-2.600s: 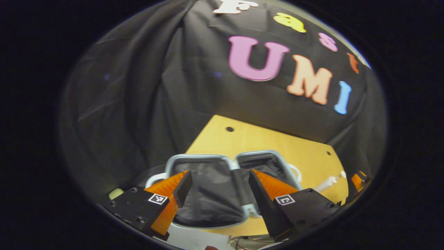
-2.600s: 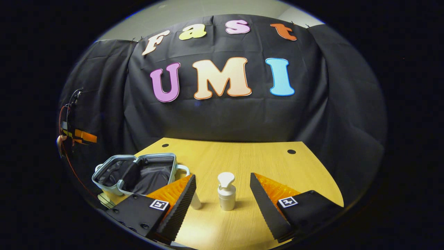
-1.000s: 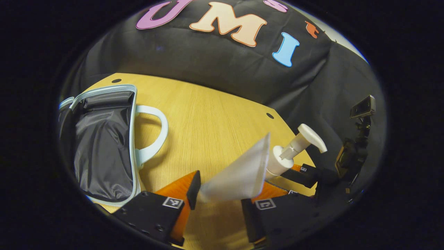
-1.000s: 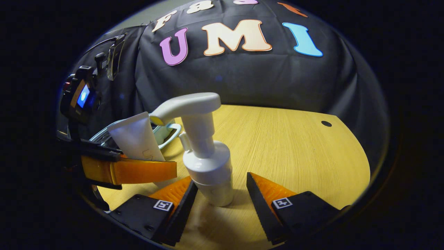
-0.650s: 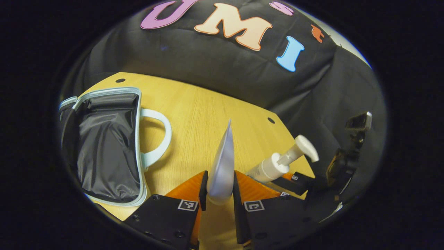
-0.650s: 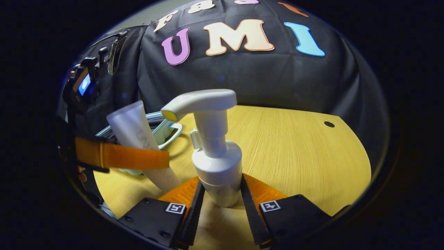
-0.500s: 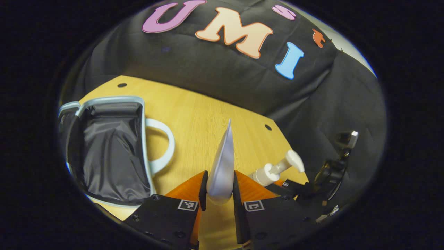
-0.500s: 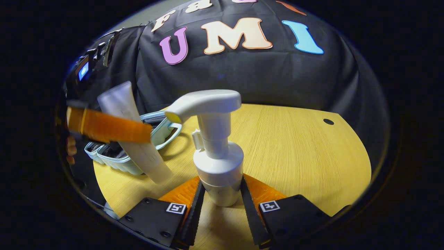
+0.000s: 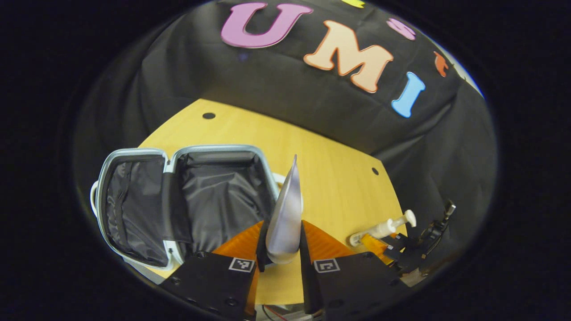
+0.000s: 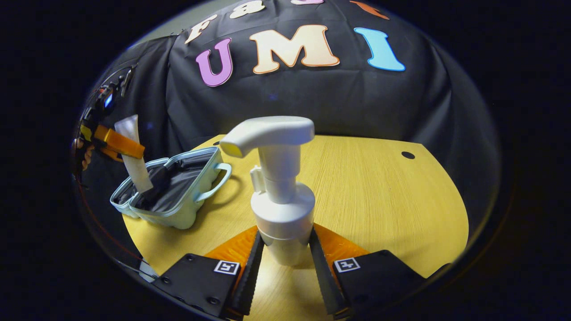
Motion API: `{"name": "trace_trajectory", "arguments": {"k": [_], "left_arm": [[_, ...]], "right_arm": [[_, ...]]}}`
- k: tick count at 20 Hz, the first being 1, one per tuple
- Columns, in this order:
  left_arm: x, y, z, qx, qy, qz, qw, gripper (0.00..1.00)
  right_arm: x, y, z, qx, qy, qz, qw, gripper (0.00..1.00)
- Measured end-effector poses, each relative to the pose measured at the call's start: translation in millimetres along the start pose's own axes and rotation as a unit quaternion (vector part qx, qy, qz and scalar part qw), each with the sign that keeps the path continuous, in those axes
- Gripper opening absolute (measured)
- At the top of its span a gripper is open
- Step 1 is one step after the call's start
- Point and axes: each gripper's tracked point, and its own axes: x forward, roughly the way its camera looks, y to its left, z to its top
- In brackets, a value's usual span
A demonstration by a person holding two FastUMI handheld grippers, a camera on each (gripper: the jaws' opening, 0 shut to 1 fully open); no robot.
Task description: First open the suitcase, pack the skin care products into it, and then close the suitcase.
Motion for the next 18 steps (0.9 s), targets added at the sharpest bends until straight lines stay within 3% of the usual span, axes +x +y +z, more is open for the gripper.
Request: {"name": "trace_trajectory", "arguments": {"k": [6, 7, 10, 13, 16, 17, 18], "left_arm": [[30.6, 64.8, -42.2, 0.013, 0.175, -0.004, 0.985, 0.34], [39.4, 69.9, -43.2, 0.015, 0.183, -0.009, 0.983, 0.31], [53.0, 80.1, -50.7, 0.017, 0.224, -0.02, 0.974, 0.37], [63.7, 96.5, -60.6, 0.019, 0.255, -0.013, 0.967, 0.31], [71.5, 100.6, -61.0, 0.007, 0.267, -0.023, 0.963, 0.38], [69.6, 105.1, -60.2, 0.011, 0.269, -0.021, 0.963, 0.29], [70.6, 105.9, -58.8, 0.011, 0.264, -0.022, 0.964, 0.33]], "right_arm": [[-26.7, 26.9, 14.8, 0.009, -0.004, -0.042, 0.999, 0.62], [-29.0, 31.6, 16.3, 0.014, -0.004, -0.049, 0.999, 0.6], [-36.5, 50.7, 21.8, 0.024, -0.005, -0.066, 0.998, 0.6], [-38.1, 71.4, 26.7, 0.036, -0.004, -0.072, 0.997, 0.62], [-39.2, 95.1, 33.7, 0.039, -0.004, -0.071, 0.997, 0.6], [-40.0, 103.5, 35.8, 0.038, -0.005, -0.069, 0.997, 0.6], [-39.8, 112.8, 39.6, 0.038, -0.006, -0.065, 0.997, 0.6]]}}
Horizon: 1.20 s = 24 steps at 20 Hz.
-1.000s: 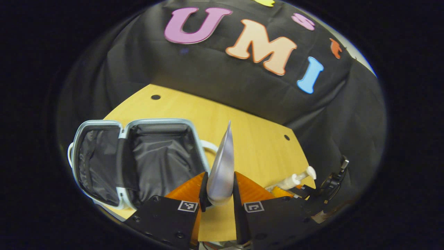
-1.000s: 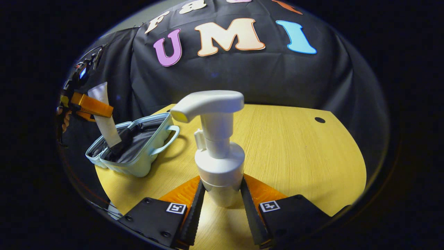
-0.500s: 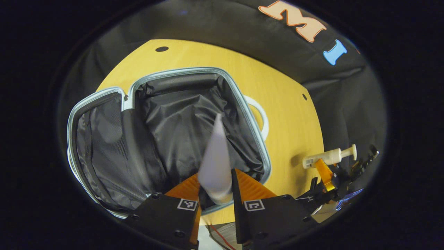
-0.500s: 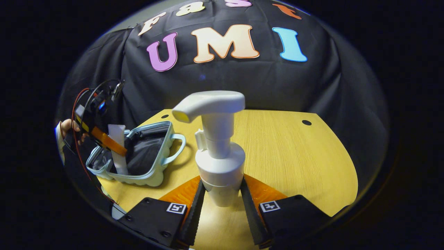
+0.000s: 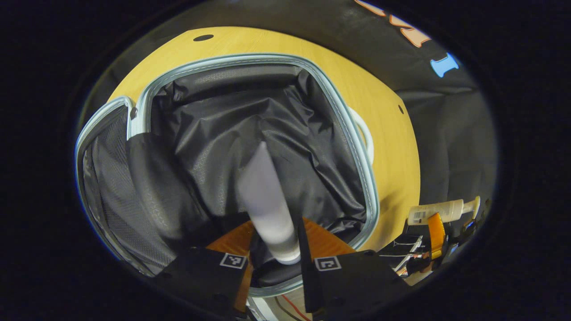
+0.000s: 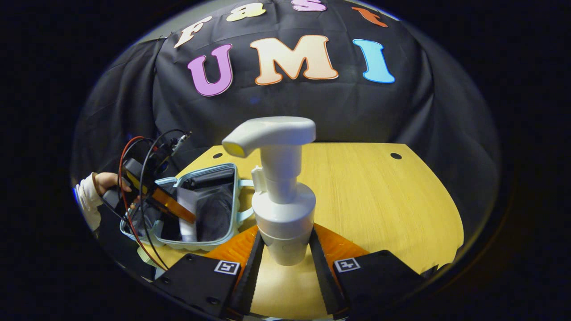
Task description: First open the suitcase, pack the skin care products into it, and then close the suitcase.
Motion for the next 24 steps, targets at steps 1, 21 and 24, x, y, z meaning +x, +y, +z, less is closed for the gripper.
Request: {"name": "trace_trajectory", "arguments": {"k": [1, 21, 24], "left_arm": [[-2.1, -2.7, 1.5, -0.002, -0.003, -0.01, 1.0, 0.49], [-282.7, 91.6, -38.3, -0.109, -0.271, 0.06, 0.955, 0.89], [-310.1, 110.0, -66.5, -0.144, -0.285, 0.077, 0.945, 0.89]], "right_arm": [[-0.5, 10.7, 1.2, 0.0, -0.001, 0.006, 1.0, 0.6], [82.6, 167.9, -32.2, -0.063, 0.128, 0.132, 0.981, 0.59], [90.9, 168.4, -45.6, -0.077, 0.145, 0.124, 0.979, 0.62]]}}
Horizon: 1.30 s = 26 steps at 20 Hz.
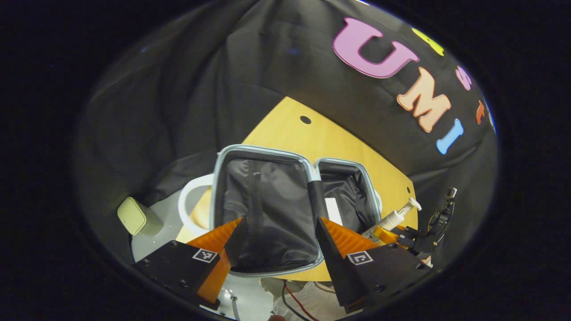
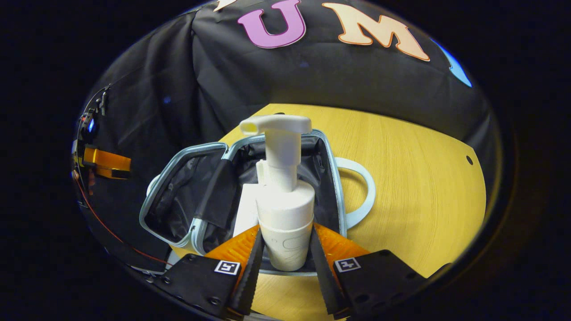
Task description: First open the suitcase, pack the skin care products into it, and then close the suitcase.
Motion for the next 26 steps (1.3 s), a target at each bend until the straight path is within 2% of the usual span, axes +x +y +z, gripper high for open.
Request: {"name": "trace_trajectory", "arguments": {"k": [1, 2, 3, 5, 8, 9, 10, 11, 13, 14, 16, 18, 19, 20, 21, 23, 26], "left_arm": [[-6.8, 7.3, -1.0, -0.011, -0.004, 0.005, 1.0, 0.84], [-16.5, 15.9, -2.7, -0.022, -0.005, 0.009, 1.0, 0.89], [-27.2, 23.8, -4.0, -0.03, -0.007, 0.016, 0.999, 0.89], [-50.1, 34.5, -4.1, -0.046, -0.011, 0.031, 0.998, 0.89], [-82.3, 48.1, 2.1, -0.075, -0.017, 0.048, 0.996, 0.89], [-84.7, 57.3, 3.3, -0.083, -0.019, 0.054, 0.995, 0.89], [-88.0, 65.7, 3.2, -0.088, -0.018, 0.059, 0.994, 0.89], [-85.2, 73.1, 0.0, -0.092, -0.016, 0.063, 0.994, 0.89], [-77.1, 86.4, -4.7, -0.104, -0.01, 0.071, 0.992, 0.89], [-65.7, 93.0, -10.0, -0.112, -0.007, 0.074, 0.991, 0.89], [-52.7, 103.3, -11.1, -0.13, 0.0, 0.079, 0.988, 0.9], [-42.5, 111.5, -12.6, -0.137, 0.007, 0.076, 0.988, 0.89], [-35.0, 118.3, -14.1, -0.136, 0.013, 0.082, 0.987, 0.84], [-27.2, 127.2, -14.5, -0.138, 0.016, 0.091, 0.986, 0.89], [-18.2, 133.8, -15.3, -0.152, 0.02, 0.096, 0.984, 0.89], [-4.9, 137.7, -16.5, -0.19, 0.031, 0.079, 0.978, 0.9], [16.5, 142.9, -17.3, -0.225, 0.038, 0.057, 0.972, 0.88]], "right_arm": [[6.1, 0.4, 0.8, 0.003, -0.001, -0.004, 1.0, 0.59], [12.7, -0.2, -0.8, 0.005, 0.001, -0.009, 1.0, 0.59], [21.0, -2.7, -4.2, 0.006, 0.003, -0.015, 1.0, 0.62], [37.3, -5.3, -14.0, 0.01, 0.014, -0.021, 1.0, 0.59], [53.9, -8.1, -25.7, 0.013, 0.034, -0.029, 0.999, 0.6], [56.3, -5.9, -27.8, 0.015, 0.037, -0.027, 0.999, 0.59], [58.2, -5.0, -25.5, 0.015, 0.033, -0.028, 0.999, 0.63], [55.7, -3.0, -23.9, 0.016, 0.03, -0.026, 0.999, 0.6], [49.6, -0.9, -16.0, 0.026, 0.015, -0.018, 0.999, 0.6], [44.7, 1.3, -9.9, 0.036, 0.007, -0.009, 0.999, 0.77], [28.0, 1.0, 5.9, 0.058, -0.018, 0.003, 0.998, 0.95], [2.9, -4.2, 21.3, 0.072, -0.045, 0.01, 0.996, 0.92], [-10.2, -9.8, 27.3, 0.079, -0.056, 0.009, 0.995, 0.98], [-22.8, -15.8, 31.8, 0.088, -0.062, 0.008, 0.994, 0.97], [-37.4, -20.1, 35.3, 0.101, -0.067, 0.008, 0.993, 0.97], [-63.5, -28.8, 41.8, 0.119, -0.082, 0.004, 0.99, 0.97], [-97.4, -54.3, 45.1, 0.121, -0.094, -0.023, 0.988, 0.96]]}}
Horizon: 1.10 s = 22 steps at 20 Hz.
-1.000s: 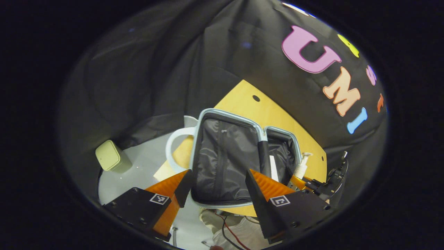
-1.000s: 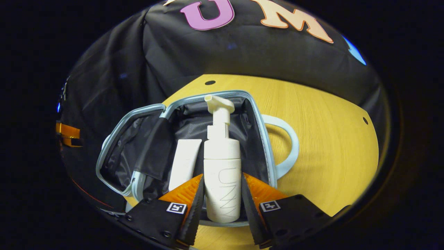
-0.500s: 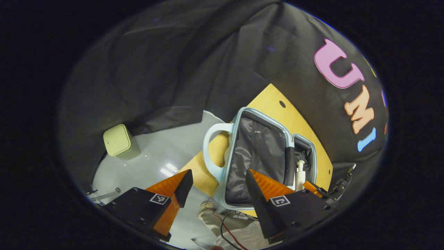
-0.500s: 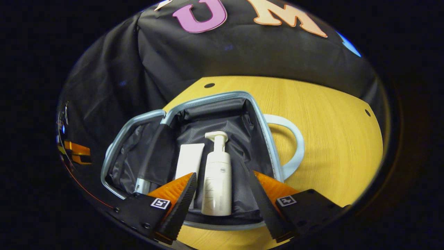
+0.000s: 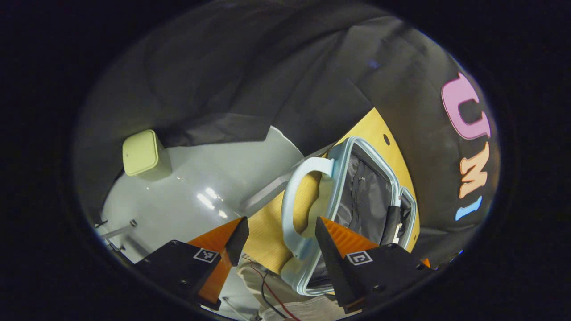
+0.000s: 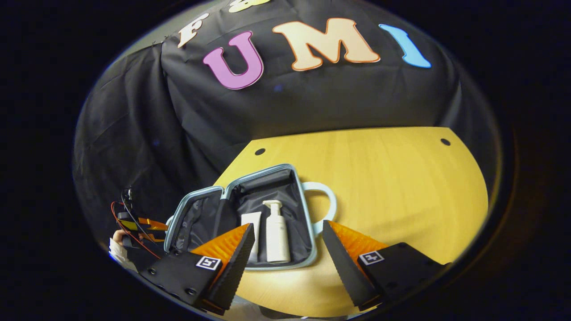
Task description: First open the suitcase, pack the skin care products into it, and then close the suitcase.
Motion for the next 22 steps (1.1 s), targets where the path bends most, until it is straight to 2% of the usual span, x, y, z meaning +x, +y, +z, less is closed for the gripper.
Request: {"name": "trace_trajectory", "arguments": {"k": [4, 5, 8, 10, 14, 18, 22], "left_arm": [[10.7, -6.7, 2.7, -0.017, 0.015, -0.022, 0.999, 0.76], [14.8, -6.7, 5.6, -0.015, 0.017, -0.021, 1.0, 0.59], [19.7, -8.8, 8.1, -0.009, 0.03, -0.015, 0.999, 0.24], [20.0, -6.6, 8.7, -0.008, 0.034, -0.006, 0.999, 0.08], [11.9, -14.8, 6.6, 0.016, 0.033, -0.01, 0.999, 0.02], [-5.1, -27.4, 9.3, 0.058, 0.022, -0.007, 0.998, 0.0], [-47.2, -61.9, 18.3, 0.1, -0.003, -0.017, 0.995, 0.0]], "right_arm": [[-27.5, -21.4, 16.2, 0.046, -0.025, -0.017, 0.999, 0.97], [-31.9, -31.7, 19.4, 0.05, -0.031, -0.028, 0.998, 0.96], [-46.9, -56.6, 27.0, 0.066, -0.049, -0.056, 0.995, 0.96], [-55.5, -70.5, 31.7, 0.07, -0.063, -0.073, 0.993, 0.96], [-69.0, -89.8, 37.2, 0.061, -0.081, -0.099, 0.99, 0.96], [-74.9, -96.0, 37.6, 0.066, -0.09, -0.102, 0.989, 0.96], [-78.5, -93.9, 38.0, 0.066, -0.094, -0.096, 0.989, 0.96]]}}
